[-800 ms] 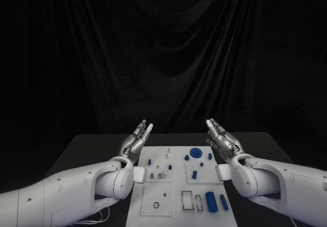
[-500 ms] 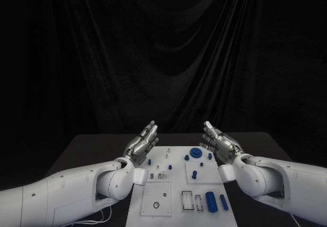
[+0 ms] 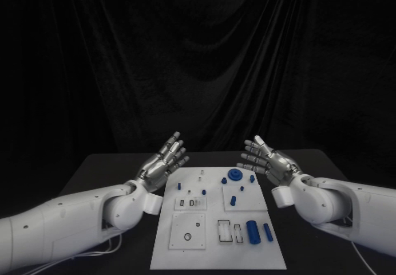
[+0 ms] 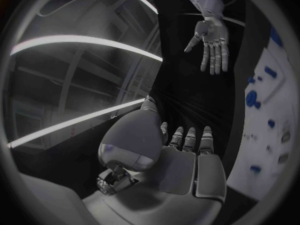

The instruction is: Assemble the parts on the task board

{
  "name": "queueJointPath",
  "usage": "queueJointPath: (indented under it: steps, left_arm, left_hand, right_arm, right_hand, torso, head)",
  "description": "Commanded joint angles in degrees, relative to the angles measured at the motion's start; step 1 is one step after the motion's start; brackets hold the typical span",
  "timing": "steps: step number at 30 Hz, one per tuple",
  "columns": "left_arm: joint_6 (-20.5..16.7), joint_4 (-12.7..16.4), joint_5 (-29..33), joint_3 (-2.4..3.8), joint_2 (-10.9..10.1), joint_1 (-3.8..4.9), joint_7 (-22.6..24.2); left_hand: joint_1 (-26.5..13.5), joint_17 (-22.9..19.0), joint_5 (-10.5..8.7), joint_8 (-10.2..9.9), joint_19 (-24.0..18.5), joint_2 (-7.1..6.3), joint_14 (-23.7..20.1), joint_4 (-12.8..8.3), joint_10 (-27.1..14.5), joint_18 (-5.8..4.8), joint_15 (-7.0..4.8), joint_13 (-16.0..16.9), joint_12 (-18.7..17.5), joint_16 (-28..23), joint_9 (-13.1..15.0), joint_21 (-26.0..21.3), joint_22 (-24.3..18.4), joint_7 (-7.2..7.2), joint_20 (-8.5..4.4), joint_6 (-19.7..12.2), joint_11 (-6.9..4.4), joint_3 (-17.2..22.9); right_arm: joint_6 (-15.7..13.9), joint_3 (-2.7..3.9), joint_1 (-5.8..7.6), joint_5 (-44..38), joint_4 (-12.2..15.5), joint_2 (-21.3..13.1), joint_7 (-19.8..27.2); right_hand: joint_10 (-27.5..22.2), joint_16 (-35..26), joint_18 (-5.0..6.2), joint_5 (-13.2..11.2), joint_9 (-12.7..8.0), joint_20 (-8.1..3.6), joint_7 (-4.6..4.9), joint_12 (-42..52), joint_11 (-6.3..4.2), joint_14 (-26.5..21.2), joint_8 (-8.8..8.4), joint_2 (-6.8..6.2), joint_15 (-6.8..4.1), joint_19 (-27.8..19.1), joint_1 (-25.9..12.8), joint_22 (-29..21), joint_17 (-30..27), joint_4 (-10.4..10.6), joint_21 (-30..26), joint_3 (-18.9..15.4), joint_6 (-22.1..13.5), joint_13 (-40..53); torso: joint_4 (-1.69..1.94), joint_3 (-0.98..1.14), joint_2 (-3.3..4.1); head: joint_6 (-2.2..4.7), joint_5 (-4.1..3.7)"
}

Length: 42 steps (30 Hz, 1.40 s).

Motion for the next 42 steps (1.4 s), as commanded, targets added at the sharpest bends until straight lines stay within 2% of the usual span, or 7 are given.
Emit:
queueJointPath:
  steps: [1,3,13,16,27,32,42]
  left_arm:
    - [2.4,0.0,-12.4,-0.03,-0.6,-0.14,12.0]
    - [2.0,0.3,-12.4,-0.03,-1.3,-0.14,12.6]
    - [-0.9,3.5,-14.0,0.08,-6.8,0.19,14.6]
    - [-1.5,4.5,-14.4,0.18,-8.2,0.39,14.8]
    - [-1.8,8.8,-14.7,0.5,-12.1,1.07,14.5]
    - [-1.7,9.9,-14.7,0.63,-13.1,1.31,14.4]
    - [-1.2,10.1,-14.7,0.67,-13.8,1.39,14.6]
  left_hand:
    - [1.2,-0.1,1.17,0.3,0.2,-0.12,0.1,-0.3,0.8,0.88,0.88,0.4,0.3,-0.2,0.2,0.1,0.1,0.95,0.85,0.9,0.4,0.5]
    - [2.2,0.3,2.75,0.3,0.5,-0.1,0.8,-0.8,1.5,0.75,1.42,0.7,0.5,0.2,0.2,0.4,0.3,1.74,1.26,1.2,0.77,0.9]
    - [5.3,0.5,9.14,0.4,1.1,0.03,1.6,-3.3,2.4,0.9,2.15,0.9,0.6,0.4,0.3,0.9,0.6,3.47,2.18,2.3,2.05,2.1]
    - [5.5,0.6,10.62,0.4,1.2,0.17,1.7,-3.8,2.5,0.97,2.21,0.9,0.6,0.4,0.3,0.9,0.6,3.73,2.29,2.3,2.2,2.3]
    - [5.8,0.6,12.35,0.4,1.3,0.35,1.8,-4.4,2.7,0.92,2.74,1.0,0.7,0.5,0.3,1.0,0.6,4.74,2.76,2.3,2.86,2.5]
    - [5.9,0.7,13.21,0.5,1.5,0.41,2.1,-4.7,3.0,0.95,2.98,1.1,0.7,0.5,0.3,1.2,0.7,5.35,3.02,2.4,3.19,2.6]
    - [6.3,0.7,14.86,0.4,1.7,0.67,2.2,-5.3,3.1,1.14,3.31,1.1,0.7,0.6,0.3,1.3,0.8,5.79,3.76,2.3,3.41,2.9]
  right_arm:
    - [1.7,0.04,0.5,-1.3,0.5,-0.9,4.3]
    - [1.3,0.04,1.23,-1.4,0.5,-1.5,4.2]
    - [0.7,0.03,8.1,-10.4,0.6,-3.8,-6.7]
    - [1.8,0.03,10.58,-17.2,-0.2,-3.7,-11.7]
    - [1.9,0.03,16.15,-63.3,-1.7,-1.5,-25.6]
    - [0.7,0.03,16.61,-81.7,-1.4,-0.8,-28.6]
    - [-1.3,0.03,16.38,-105.7,-1.1,0.5,-32.6]
  right_hand:
    - [1.3,4.1,1.76,1.7,0.2,-0.04,0.61,3.5,0.21,5.7,2.12,0.33,0.26,3.4,2.0,0.2,1.0,0.1,1.1,0.4,2.3,0.4]
    - [5.6,8.8,2.36,10.5,0.0,-0.24,-0.53,11.5,2.26,14.5,3.04,0.63,1.2,11.0,9.8,1.2,2.0,-2.2,4.4,2.2,3.7,1.3]
    - [13.3,12.9,1.96,29.2,0.9,-3.43,2.35,23.4,4.97,25.9,6.92,-0.83,-0.9,23.1,26.1,4.3,2.1,-13.0,12.6,8.3,9.1,2.3]
    - [15.0,14.0,2.05,29.6,1.4,-4.61,3.39,24.6,4.5,29.2,8.56,-1.46,-1.93,24.6,26.4,5.9,2.3,-14.2,15.6,8.7,11.3,2.4]
    - [23.4,27.6,2.42,12.1,1.2,-9.38,3.64,26.7,0.26,48.2,10.68,-3.38,-8.08,34.2,23.2,18.1,7.3,-10.9,35.3,9.9,17.7,1.2]
    - [29.1,39.7,-1.22,9.0,0.7,-10.74,2.6,26.3,-0.93,51.4,9.5,-7.2,-9.72,43.8,23.5,46.6,13.6,-5.8,56.5,13.3,20.5,1.3]
    - [31.7,49.2,-4.39,13.0,1.5,-11.44,1.29,24.4,-1.54,55.9,7.89,-13.25,-10.49,50.9,23.7,68.0,23.8,-1.6,69.7,21.6,21.5,1.4]
  torso:
    - [0.21,-0.11,1.26]
    - [0.28,-0.13,1.56]
    - [1.44,-0.47,2.75]
    - [2.06,-0.63,3.08]
    - [2.58,-0.91,4.82]
    - [3.08,-1.22,5.81]
    - [4.85,-1.71,9.6]
  head:
    - [-1.46,0.21]
    - [-1.99,0.21]
    - [-5.02,-0.87]
    - [-5.82,-1.45]
    - [-8.42,-1.69]
    - [-8.79,-2.47]
    - [-8.11,-4.47]
